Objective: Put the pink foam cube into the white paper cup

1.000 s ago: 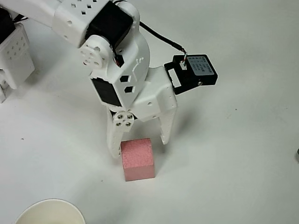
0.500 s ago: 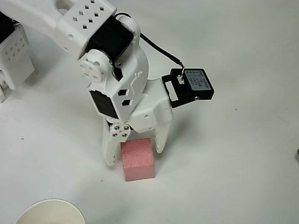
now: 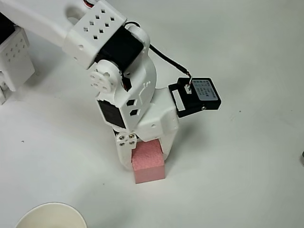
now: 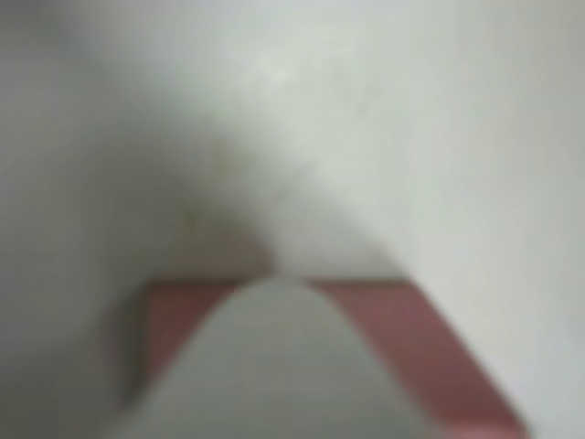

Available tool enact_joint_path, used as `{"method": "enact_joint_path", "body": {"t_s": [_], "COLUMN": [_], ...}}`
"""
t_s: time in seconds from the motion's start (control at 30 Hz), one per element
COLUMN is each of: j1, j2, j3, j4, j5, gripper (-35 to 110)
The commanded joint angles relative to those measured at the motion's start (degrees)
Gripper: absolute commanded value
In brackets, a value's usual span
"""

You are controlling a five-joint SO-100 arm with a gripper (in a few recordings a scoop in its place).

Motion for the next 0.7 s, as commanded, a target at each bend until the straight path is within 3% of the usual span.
{"method": "enact_joint_path", "body": {"t_s": [0.0, 0.1, 0.43, 0.67], "j1": [0.4, 0.3, 2.7, 6.5], "j2": [1.8, 1.9, 4.7, 4.7], "j3": [-5.5, -7.3, -25.5, -36.9], "j4": [0.2, 1.4, 21.6, 30.3], "j5": [0.0, 0.5, 2.5, 3.1], "gripper": [13, 11, 11, 11]}}
